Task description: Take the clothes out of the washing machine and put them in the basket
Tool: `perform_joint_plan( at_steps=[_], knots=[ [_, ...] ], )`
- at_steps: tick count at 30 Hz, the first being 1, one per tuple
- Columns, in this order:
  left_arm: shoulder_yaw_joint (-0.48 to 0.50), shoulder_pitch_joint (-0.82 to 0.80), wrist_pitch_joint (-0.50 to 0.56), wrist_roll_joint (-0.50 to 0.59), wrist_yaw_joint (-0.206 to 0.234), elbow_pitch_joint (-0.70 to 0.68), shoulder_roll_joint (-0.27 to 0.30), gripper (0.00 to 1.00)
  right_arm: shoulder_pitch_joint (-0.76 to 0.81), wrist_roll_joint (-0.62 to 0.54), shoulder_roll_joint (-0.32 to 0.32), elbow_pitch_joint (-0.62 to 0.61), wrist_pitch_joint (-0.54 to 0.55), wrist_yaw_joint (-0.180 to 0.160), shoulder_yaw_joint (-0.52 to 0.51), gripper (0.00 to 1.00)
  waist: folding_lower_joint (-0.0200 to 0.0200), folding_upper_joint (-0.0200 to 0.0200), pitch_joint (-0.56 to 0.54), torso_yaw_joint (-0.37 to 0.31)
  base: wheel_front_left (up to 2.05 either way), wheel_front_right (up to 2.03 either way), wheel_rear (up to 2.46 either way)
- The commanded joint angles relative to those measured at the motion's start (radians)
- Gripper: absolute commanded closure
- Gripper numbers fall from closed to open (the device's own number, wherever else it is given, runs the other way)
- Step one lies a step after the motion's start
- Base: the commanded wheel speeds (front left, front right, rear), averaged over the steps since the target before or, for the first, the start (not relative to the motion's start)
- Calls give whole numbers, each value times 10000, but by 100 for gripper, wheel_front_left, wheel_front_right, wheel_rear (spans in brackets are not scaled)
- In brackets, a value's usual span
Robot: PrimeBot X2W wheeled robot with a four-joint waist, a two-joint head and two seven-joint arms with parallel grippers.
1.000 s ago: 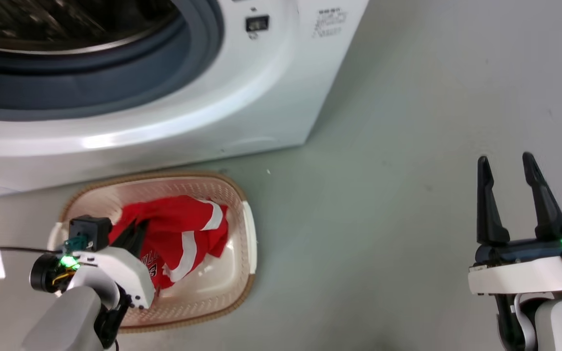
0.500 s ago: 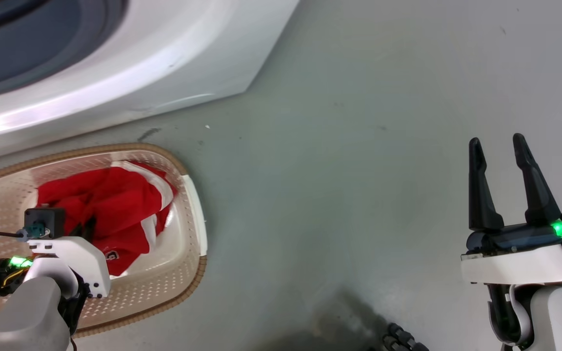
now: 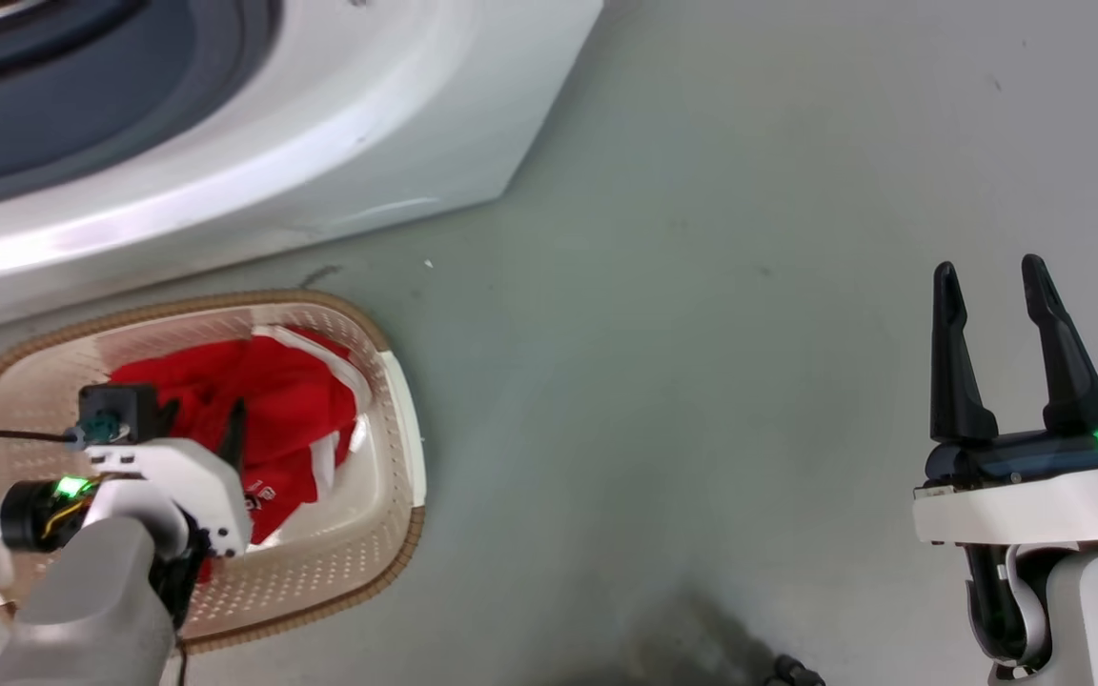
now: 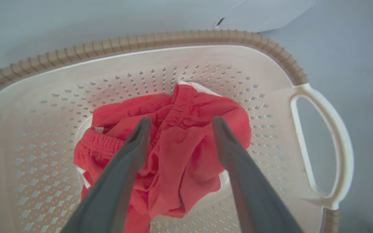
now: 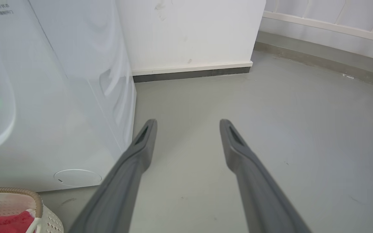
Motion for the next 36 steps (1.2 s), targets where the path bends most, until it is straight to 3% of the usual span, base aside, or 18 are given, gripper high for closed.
perform_joint_plan(
  at_steps=[1, 12, 25, 30, 36],
  knots=[
    [137, 124, -46, 100, 0, -271, -126, 0, -78, -123, 14, 64, -20, -11, -77, 0, -1, 0, -470, 290, 0, 0, 0],
    [1996, 1421, -45, 1145, 44, -3516, -537, 0, 355, -723, 14, 504, -20, -11, -671, 0, -1, 0, -2514, 1345, 0, 0, 0],
    [5152, 4214, -45, 3355, -37, -8531, -1950, 0, 1168, -1298, 14, 863, -20, -11, -1199, 0, -1, 0, -4695, 2362, 0, 0, 0],
    [5833, 5666, -46, 4176, -33, -10080, -2715, 0, 1559, -1103, 16, 906, -20, -11, -1260, 0, -1, 0, -5229, 2536, 0, 0, 0],
    [6050, 6795, -47, 4879, -52, -10882, -3182, 0, 2290, -1258, 16, 974, -20, -11, -1118, 0, -1, 0, -5796, 2891, 0, 0, 0]
  ],
)
